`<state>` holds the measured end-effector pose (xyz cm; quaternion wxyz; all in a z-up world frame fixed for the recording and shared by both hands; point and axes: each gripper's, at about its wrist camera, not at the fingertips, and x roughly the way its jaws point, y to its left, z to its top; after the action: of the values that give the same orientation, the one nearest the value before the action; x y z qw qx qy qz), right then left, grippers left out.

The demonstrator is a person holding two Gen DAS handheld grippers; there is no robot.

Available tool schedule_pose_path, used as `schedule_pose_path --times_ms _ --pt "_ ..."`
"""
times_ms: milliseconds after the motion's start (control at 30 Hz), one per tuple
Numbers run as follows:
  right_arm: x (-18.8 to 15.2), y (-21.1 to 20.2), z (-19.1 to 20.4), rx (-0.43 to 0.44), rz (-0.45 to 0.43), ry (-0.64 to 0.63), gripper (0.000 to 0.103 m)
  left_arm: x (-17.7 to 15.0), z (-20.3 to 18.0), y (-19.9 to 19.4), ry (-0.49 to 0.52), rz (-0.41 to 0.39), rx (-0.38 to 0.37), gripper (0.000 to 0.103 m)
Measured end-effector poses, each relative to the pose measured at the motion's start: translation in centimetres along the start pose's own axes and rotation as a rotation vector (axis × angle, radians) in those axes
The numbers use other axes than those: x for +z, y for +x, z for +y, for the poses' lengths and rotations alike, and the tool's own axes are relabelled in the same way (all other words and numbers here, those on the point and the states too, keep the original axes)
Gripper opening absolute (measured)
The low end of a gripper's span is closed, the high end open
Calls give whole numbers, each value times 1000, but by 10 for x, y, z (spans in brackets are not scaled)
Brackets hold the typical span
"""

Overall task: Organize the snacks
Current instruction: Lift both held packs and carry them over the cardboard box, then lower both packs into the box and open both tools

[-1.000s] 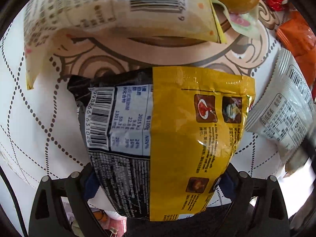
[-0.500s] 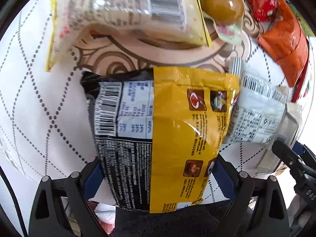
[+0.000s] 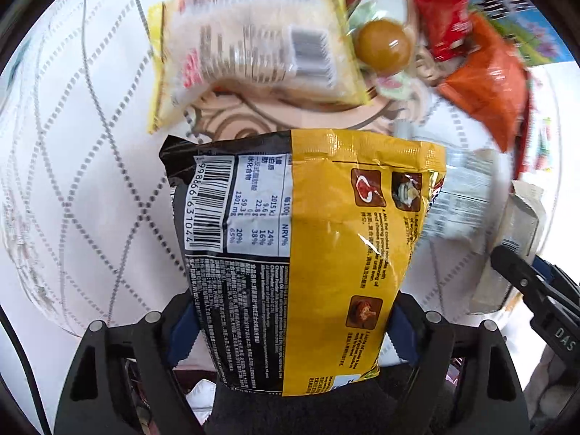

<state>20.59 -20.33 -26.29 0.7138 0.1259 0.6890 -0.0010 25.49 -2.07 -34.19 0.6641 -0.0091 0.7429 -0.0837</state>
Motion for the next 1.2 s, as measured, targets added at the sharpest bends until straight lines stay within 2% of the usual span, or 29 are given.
schedule_pose_path --times_ms 133,300,433,533,667,733,800,967,1133,1200 --pt "-3 -38 2 40 -51 14 61 -3 -11 -42 52 -82 -32 85" --pt "3 -111 6 107 -160 20 61 12 -38 -100 107 -189 -130 85" --pt "37 -167 5 155 -272 25 61 56 -49 -176 143 -264 -210 85" --pt "74 -203 11 154 -360 15 61 99 -49 -229 158 -324 -217 85" --pt "127 -236 12 121 -441 -6 61 164 -57 -258 165 -354 -217 85" --pt "159 -243 12 92 -455 -12 61 198 -59 -264 161 -343 -191 85" --pt "190 -238 15 75 -439 -17 61 240 -60 -253 151 -311 -168 85" --pt "266 -203 18 23 -338 -31 62 310 -68 -231 116 -196 -102 85" --pt "316 -155 17 2 -219 -29 62 355 -68 -196 87 -84 -69 85" --pt "332 -135 22 -23 -188 -45 62 363 -72 -191 85 -55 -52 85"
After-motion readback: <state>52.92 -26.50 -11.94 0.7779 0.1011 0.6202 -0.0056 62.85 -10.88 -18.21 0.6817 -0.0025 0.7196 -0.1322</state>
